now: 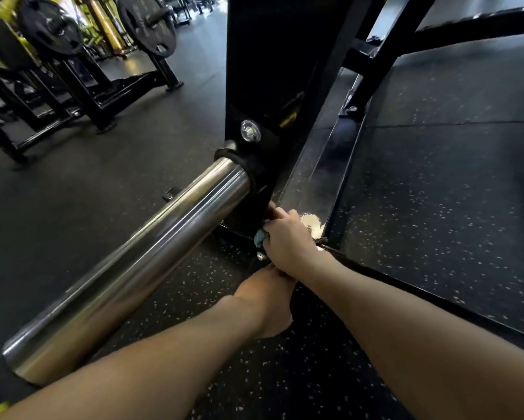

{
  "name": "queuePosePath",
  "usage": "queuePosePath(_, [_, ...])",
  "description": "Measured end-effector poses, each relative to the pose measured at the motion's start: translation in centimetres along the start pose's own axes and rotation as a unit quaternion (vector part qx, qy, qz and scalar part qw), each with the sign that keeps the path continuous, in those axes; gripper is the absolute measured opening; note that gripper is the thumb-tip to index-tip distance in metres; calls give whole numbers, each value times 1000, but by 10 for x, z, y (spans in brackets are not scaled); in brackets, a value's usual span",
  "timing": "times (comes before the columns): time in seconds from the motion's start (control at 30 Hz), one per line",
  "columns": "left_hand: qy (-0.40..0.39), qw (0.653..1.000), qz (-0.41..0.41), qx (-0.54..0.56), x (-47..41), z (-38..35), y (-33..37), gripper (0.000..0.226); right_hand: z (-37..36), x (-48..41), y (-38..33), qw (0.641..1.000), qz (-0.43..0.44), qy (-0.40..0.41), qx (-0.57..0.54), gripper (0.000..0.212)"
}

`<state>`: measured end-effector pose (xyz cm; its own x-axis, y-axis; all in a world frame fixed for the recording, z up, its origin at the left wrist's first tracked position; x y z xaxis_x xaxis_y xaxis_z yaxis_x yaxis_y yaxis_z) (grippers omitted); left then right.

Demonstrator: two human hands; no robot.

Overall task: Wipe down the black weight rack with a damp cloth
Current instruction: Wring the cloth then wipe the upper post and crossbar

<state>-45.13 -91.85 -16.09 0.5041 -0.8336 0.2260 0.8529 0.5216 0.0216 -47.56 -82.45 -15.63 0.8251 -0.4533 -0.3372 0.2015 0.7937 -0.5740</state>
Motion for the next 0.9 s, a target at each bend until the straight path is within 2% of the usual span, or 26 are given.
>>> queuePosePath(0.13, [11, 1000, -14, 0, 2, -5, 0, 66, 0, 1, 3, 999, 23, -44, 8, 35])
queuePosePath(0.3, [-28, 999, 11, -39, 4, -10, -4, 51, -3, 12, -11, 999, -15, 44, 17, 26])
queuePosePath(0.4, [-39, 998, 3, -46, 3, -8, -5, 52, -3, 8, -9, 997, -61, 48, 5, 27])
queuePosePath(0.53, [-29, 1000, -11, -4, 0, -5, -6, 59, -5, 1, -5, 998, -60, -14, 19, 38])
queuePosePath(0.63, [-2, 999, -26, 36, 0, -2, -2, 84, 0, -4, 8, 993, -9, -114, -17, 40])
queuePosePath(0.67, [1, 999, -22, 38, 1, -2, -1, 89, 5, -4, 9, 991, 4, -123, -49, 43])
queuePosePath(0.7, [3, 999, -21, 32, 2, -1, 0, 92, 13, -6, 10, 990, 2, -96, -102, 44])
queuePosePath(0.73, [-1, 999, -26, 21, 3, 0, 3, 92, 25, -8, 15, 984, -42, -42, -167, 43])
queuePosePath(0.8, [-17, 999, -38, 2, 4, 2, 14, 89, 50, -9, 41, 943, -198, 73, -258, 40])
queuePosePath(0.83, [-20, 999, -36, 2, 5, 3, 18, 89, 58, -8, 60, 927, -258, 112, -250, 36])
queuePosePath(0.9, [-14, 999, -26, 15, 1, 9, 26, 88, 68, -1, 101, 920, -343, 114, -152, 25])
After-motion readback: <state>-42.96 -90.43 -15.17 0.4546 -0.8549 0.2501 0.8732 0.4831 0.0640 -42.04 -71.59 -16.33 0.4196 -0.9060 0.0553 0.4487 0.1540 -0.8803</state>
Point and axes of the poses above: each hand's wrist, its own x-axis away from the middle knuckle, its own z-axis out of the back of the hand, y = z × x, the point moved 4 cm from there along -x, towards the middle knuckle, and after that the axes turned 13 degrees about y, right-handed, at the moved point
